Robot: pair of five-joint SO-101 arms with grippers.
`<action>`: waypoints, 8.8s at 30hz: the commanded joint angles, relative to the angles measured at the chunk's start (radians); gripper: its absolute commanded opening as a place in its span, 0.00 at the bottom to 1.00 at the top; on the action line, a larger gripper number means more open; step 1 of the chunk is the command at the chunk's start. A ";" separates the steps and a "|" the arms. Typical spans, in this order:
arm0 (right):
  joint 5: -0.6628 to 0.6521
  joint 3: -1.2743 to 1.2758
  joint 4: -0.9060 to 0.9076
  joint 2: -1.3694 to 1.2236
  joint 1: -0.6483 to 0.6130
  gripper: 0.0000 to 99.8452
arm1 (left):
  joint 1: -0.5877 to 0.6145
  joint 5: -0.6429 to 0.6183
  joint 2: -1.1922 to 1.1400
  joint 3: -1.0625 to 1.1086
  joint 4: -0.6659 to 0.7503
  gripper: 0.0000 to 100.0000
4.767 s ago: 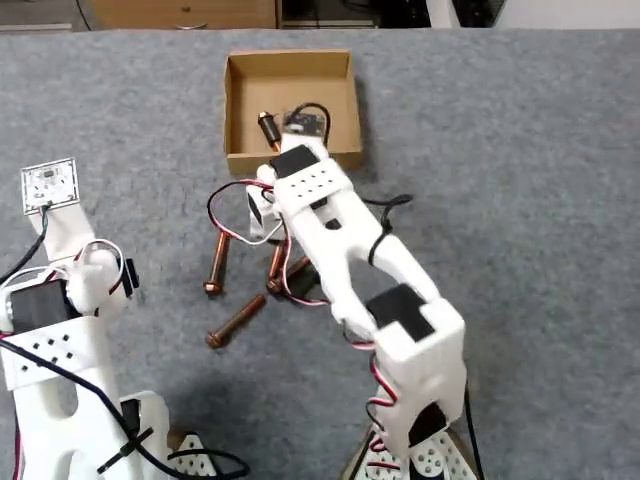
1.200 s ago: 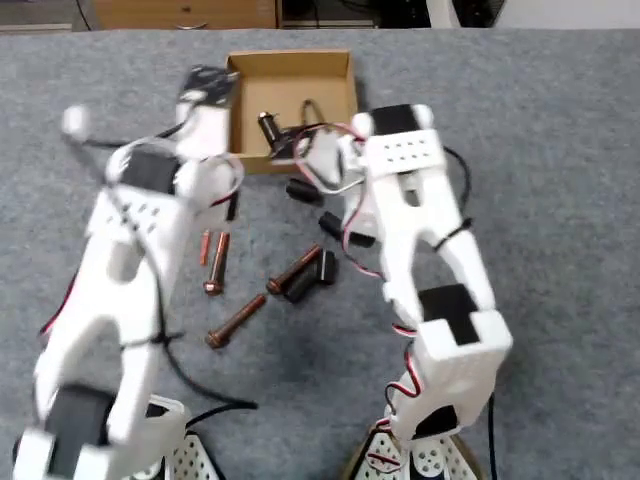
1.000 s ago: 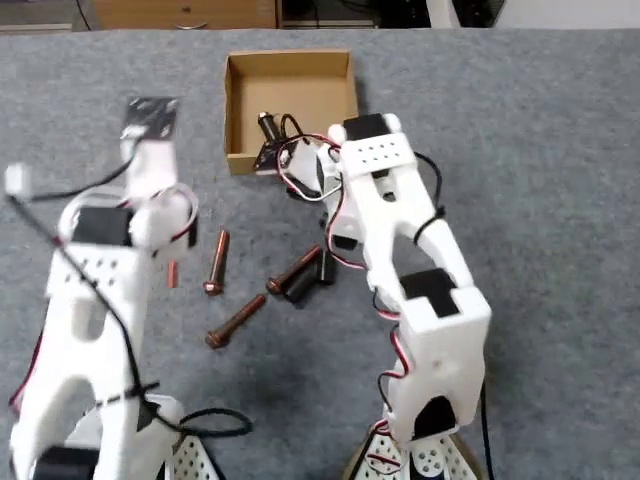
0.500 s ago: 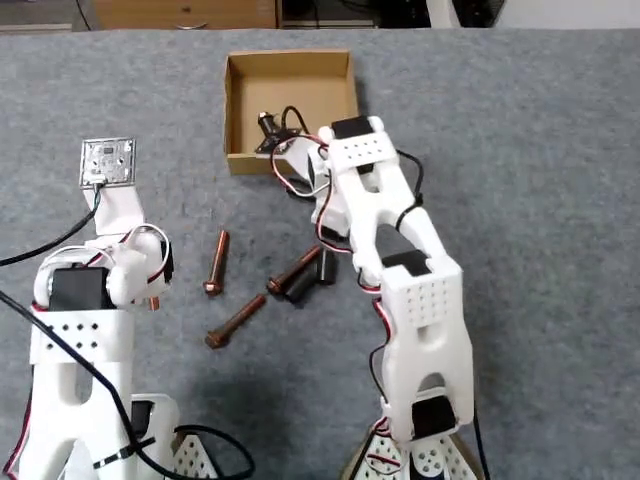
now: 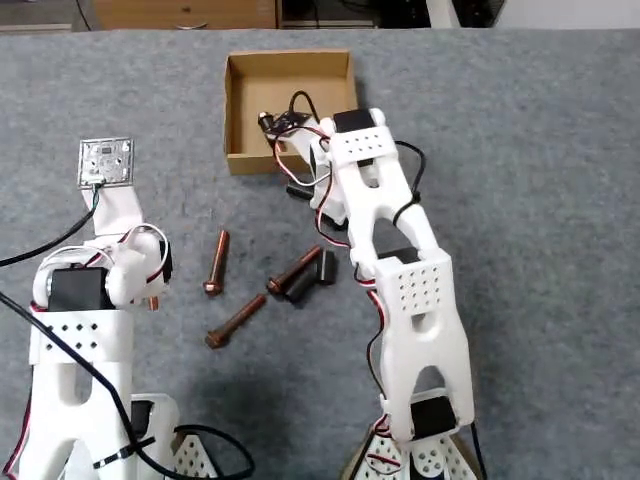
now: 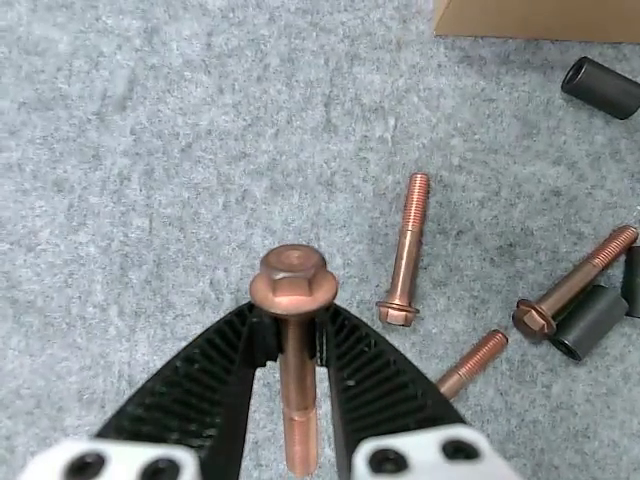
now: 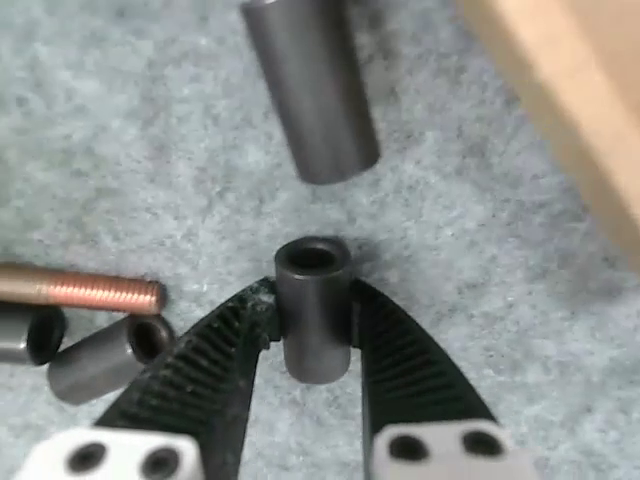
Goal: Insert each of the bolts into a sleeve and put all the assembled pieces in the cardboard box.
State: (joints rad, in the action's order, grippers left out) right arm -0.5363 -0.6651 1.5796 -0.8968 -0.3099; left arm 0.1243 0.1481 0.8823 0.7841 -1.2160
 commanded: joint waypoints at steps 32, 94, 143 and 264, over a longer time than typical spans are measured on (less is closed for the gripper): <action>0.120 1.205 -0.123 1.836 -0.139 0.00 | -0.175 -0.199 0.036 -0.493 0.017 0.02; 0.795 2.213 -1.519 2.335 -0.467 0.00 | -0.526 -0.017 0.286 -0.141 0.404 0.02; 0.795 2.187 -1.519 2.336 -0.467 0.00 | -0.496 -0.140 0.470 0.037 0.423 0.02; 0.749 1.176 -2.162 0.722 -0.033 0.00 | -0.207 -0.170 0.481 -0.216 0.005 0.02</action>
State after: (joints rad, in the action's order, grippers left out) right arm 0.2478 0.6682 -0.5178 -0.0361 -0.3759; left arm -0.1120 -0.0345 1.3625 0.5677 -1.2098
